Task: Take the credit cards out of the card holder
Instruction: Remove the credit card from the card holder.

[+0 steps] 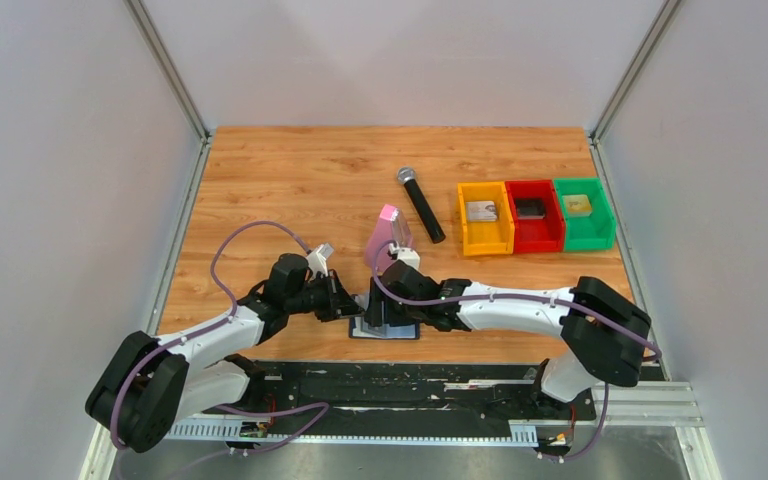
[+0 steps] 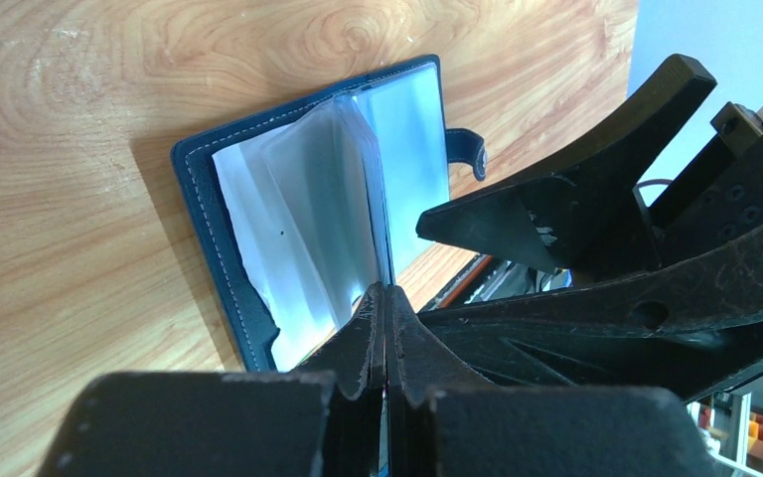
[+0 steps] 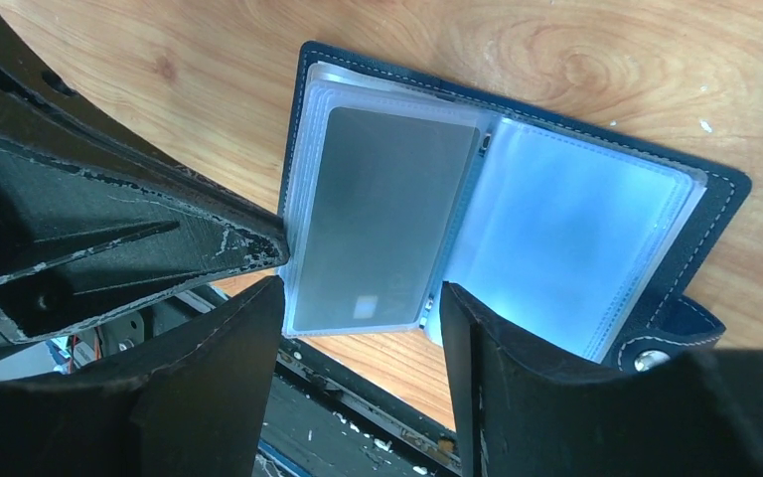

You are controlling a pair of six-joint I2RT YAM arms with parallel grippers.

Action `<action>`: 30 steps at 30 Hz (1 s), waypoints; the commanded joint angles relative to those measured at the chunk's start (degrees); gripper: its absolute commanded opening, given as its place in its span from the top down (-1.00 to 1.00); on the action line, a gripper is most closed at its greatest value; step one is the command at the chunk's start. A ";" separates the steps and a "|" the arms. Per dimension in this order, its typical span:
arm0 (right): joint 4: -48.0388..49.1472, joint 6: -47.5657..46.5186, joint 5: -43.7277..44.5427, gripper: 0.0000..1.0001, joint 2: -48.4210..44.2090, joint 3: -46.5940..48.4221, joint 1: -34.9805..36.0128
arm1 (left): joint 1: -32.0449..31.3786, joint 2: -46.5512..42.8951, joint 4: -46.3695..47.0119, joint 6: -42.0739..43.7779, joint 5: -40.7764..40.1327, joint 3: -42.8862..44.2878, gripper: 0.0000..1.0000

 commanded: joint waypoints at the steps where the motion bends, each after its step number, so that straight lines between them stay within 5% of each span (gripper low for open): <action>1: 2.56 0.15 -1.05 -0.19 1.27 1.84 -0.07 | -0.28 0.13 1.90 -0.20 1.15 1.97 1.00; 16: 0.41 1.21 1.99 0.07 -0.86 0.25 -0.07 | -0.27 -0.50 0.43 0.29 0.40 2.15 1.00; 20: -0.16 1.55 2.32 -0.08 -0.85 0.32 0.00 | -0.26 -0.35 -1.87 0.72 -1.29 2.51 1.00; 30: -9.12 7.03 7.46 -0.25 5.38 8.54 0.23 | -0.22 -6.20 -24.44 2.42 -20.86 6.87 0.68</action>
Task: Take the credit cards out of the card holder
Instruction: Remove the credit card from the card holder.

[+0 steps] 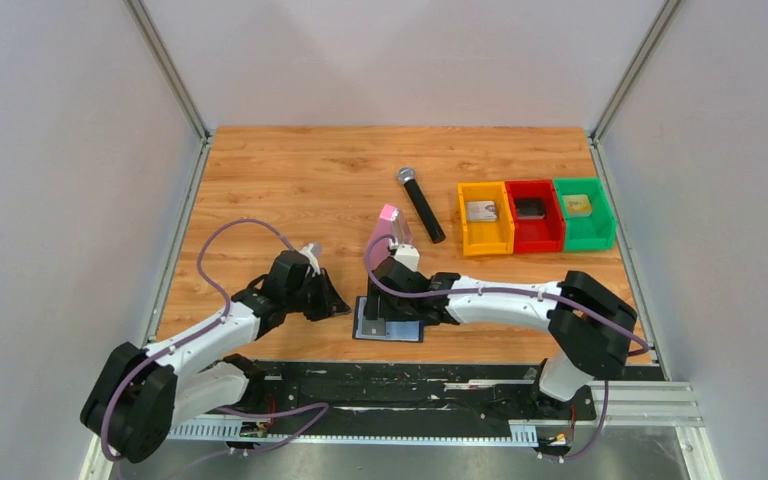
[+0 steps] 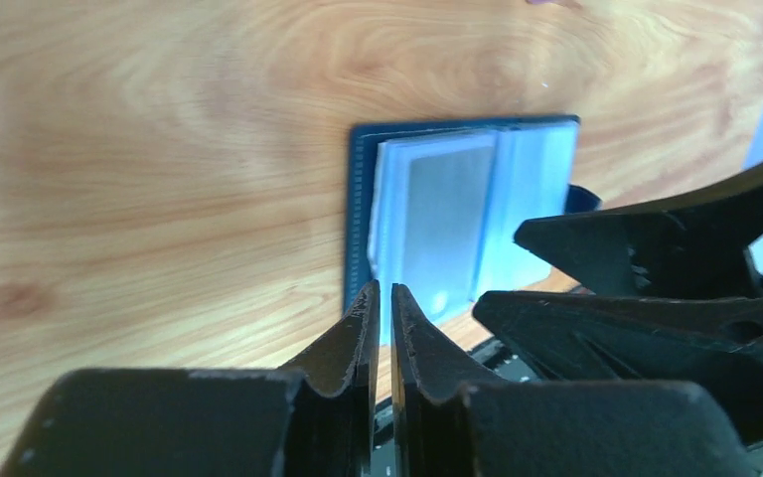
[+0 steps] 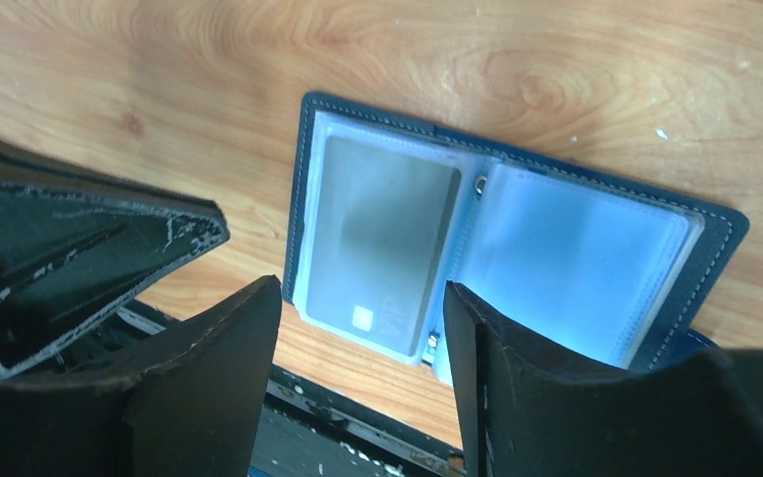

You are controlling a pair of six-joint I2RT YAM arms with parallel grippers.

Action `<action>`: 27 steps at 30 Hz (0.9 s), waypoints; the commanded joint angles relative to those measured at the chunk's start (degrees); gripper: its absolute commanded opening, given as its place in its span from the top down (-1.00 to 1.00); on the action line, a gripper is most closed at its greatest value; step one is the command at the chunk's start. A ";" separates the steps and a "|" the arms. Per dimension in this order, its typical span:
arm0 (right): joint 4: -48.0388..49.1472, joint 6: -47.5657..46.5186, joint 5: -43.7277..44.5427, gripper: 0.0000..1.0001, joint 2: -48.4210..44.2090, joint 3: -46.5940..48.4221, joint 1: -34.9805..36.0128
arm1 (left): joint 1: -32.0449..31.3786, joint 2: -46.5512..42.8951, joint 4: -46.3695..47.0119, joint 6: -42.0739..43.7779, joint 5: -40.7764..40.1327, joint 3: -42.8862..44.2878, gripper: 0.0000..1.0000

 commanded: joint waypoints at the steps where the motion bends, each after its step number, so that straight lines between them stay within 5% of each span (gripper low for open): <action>1: -5.40 3.87 4.43 -0.26 3.18 5.89 0.32 | -0.19 -5.44 -10.43 1.20 -10.71 2.38 0.67; 18: -17.07 6.36 8.04 -0.36 16.57 17.56 2.24 | 0.36 -13.48 -14.49 1.73 -14.06 1.11 0.57; 27: -18.87 5.74 9.50 -0.20 18.04 18.13 2.49 | 0.36 -13.57 -13.82 1.26 -13.24 0.94 0.57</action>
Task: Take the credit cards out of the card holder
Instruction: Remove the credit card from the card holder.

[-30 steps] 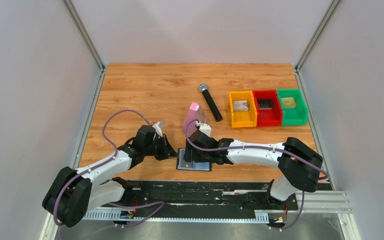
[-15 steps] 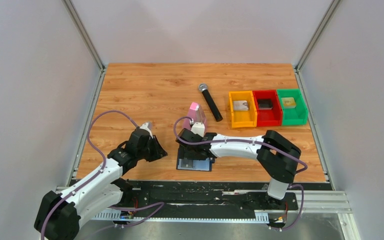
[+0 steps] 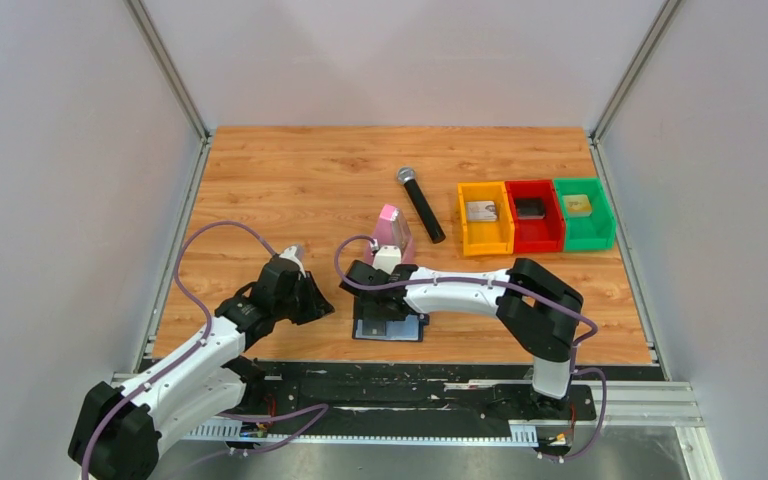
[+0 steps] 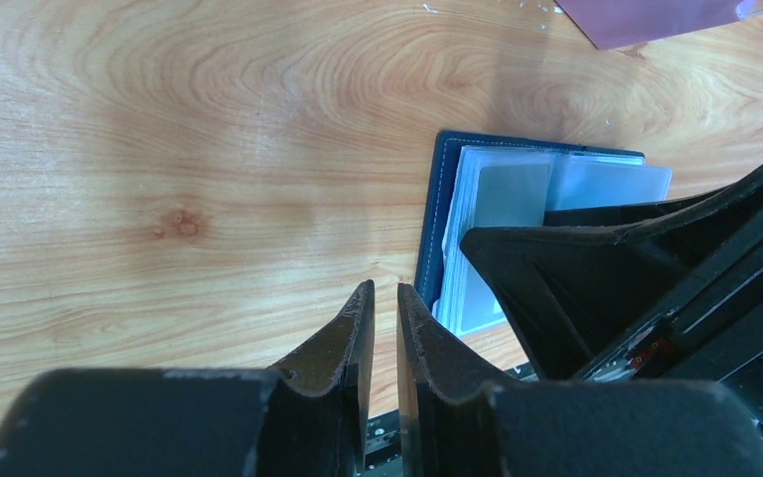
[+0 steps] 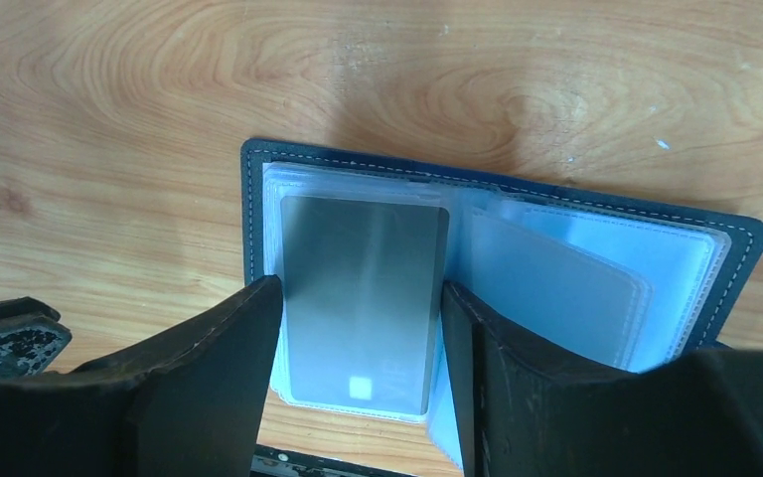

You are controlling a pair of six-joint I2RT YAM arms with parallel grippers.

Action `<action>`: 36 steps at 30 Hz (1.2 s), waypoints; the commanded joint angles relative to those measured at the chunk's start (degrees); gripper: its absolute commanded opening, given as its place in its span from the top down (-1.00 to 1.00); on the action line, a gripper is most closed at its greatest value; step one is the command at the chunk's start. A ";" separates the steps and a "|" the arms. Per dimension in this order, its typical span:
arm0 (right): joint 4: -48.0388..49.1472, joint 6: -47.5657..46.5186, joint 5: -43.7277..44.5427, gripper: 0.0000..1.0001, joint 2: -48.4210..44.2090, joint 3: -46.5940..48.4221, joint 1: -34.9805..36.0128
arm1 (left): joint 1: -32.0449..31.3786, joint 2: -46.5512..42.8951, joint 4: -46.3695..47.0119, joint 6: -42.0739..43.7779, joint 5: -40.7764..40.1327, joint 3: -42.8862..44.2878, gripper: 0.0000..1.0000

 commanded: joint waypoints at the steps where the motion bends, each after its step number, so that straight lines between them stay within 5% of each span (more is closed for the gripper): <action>1: -2.43 0.17 1.44 -0.19 2.23 0.62 0.27 | 0.27 -0.68 0.75 0.34 0.04 0.66 0.57; 24: -6.28 -1.10 3.67 -0.30 4.81 5.13 1.50 | 0.25 -1.59 -0.09 0.21 0.30 0.31 0.52; 36: -0.07 -1.06 2.22 0.03 0.85 0.36 1.59 | 0.27 -1.84 0.72 0.48 1.56 0.04 0.52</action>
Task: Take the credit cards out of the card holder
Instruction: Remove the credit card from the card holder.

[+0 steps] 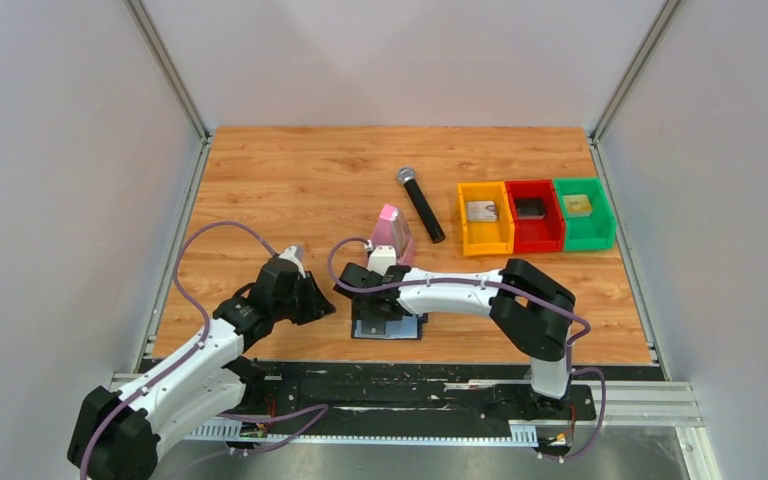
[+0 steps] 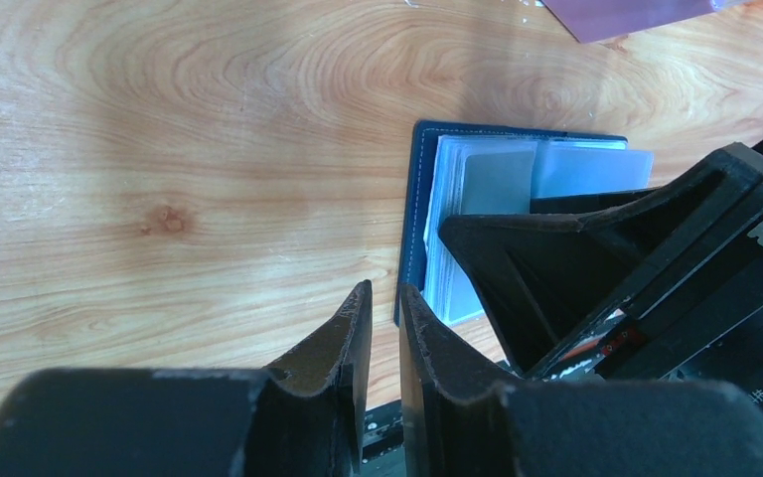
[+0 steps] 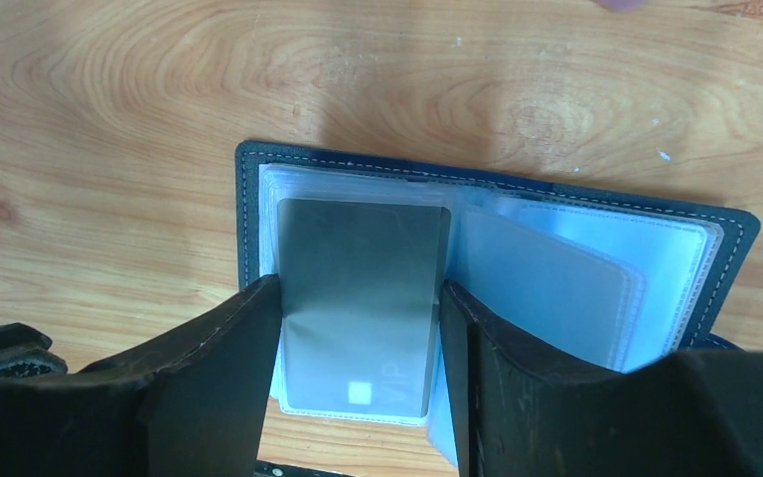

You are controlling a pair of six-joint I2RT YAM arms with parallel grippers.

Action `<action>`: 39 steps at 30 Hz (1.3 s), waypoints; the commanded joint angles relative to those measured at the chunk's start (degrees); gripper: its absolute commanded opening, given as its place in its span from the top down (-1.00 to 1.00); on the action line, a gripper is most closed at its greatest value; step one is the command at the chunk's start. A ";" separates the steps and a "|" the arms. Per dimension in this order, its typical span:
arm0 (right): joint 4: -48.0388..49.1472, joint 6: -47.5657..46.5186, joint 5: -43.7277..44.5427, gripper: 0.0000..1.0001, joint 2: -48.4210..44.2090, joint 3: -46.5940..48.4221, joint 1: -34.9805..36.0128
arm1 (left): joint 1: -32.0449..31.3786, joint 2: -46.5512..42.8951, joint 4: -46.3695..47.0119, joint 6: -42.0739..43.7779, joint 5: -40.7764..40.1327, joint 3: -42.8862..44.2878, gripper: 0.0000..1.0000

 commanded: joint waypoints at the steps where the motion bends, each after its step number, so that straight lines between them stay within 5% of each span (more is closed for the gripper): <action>1: 4.35 -0.57 -1.15 0.04 -2.48 -4.11 0.36 | 0.25 -0.48 1.19 0.59 1.17 0.06 0.52; 39: 42.98 -3.52 -18.07 0.01 -21.82 -31.15 -3.49 | 0.22 11.69 22.52 -3.94 14.58 -2.30 0.35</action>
